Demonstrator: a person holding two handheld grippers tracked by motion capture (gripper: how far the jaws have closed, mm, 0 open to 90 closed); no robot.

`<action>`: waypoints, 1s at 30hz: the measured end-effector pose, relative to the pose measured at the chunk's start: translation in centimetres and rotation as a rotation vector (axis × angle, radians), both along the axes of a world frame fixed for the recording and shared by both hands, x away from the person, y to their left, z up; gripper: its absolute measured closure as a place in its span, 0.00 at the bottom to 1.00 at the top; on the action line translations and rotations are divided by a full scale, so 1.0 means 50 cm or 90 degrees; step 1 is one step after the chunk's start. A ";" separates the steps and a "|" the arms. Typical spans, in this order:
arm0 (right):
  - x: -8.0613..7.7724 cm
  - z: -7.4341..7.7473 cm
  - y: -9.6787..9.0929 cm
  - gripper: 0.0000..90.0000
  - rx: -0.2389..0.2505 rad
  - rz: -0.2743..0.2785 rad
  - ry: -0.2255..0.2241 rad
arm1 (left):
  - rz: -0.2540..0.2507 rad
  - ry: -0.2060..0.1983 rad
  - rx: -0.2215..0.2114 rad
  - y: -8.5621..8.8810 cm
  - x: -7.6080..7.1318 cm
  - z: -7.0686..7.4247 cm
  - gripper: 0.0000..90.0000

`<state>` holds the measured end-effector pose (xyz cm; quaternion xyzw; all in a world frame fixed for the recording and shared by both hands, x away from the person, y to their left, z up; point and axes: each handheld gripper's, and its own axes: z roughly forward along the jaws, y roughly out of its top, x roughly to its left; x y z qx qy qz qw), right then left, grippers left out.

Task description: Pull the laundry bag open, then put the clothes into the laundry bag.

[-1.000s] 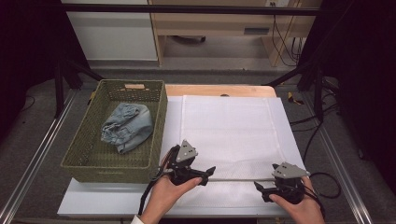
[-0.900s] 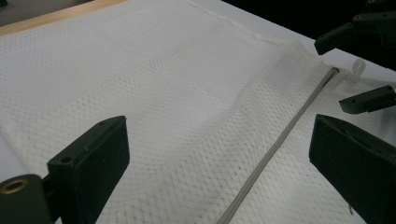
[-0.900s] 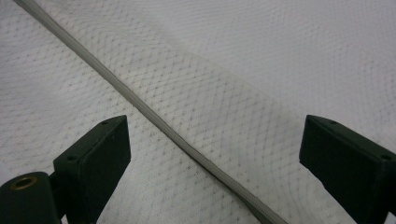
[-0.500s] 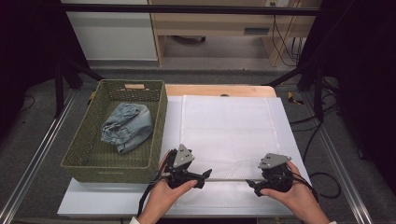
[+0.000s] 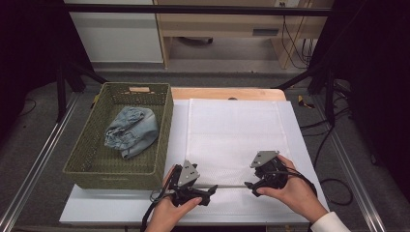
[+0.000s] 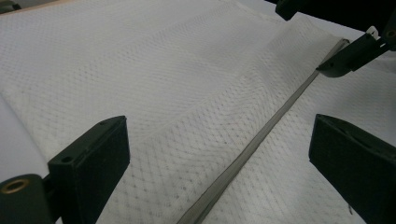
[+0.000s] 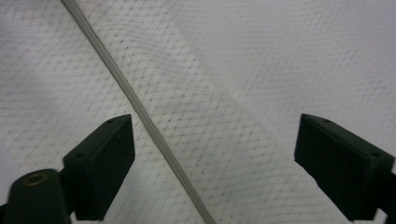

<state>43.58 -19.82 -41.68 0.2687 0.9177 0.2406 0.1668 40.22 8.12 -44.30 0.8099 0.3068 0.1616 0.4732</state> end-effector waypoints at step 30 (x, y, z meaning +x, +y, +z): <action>0.012 -0.049 0.041 0.25 0.032 0.078 0.028 | 0.016 0.000 0.014 0.015 -0.006 -0.016 0.06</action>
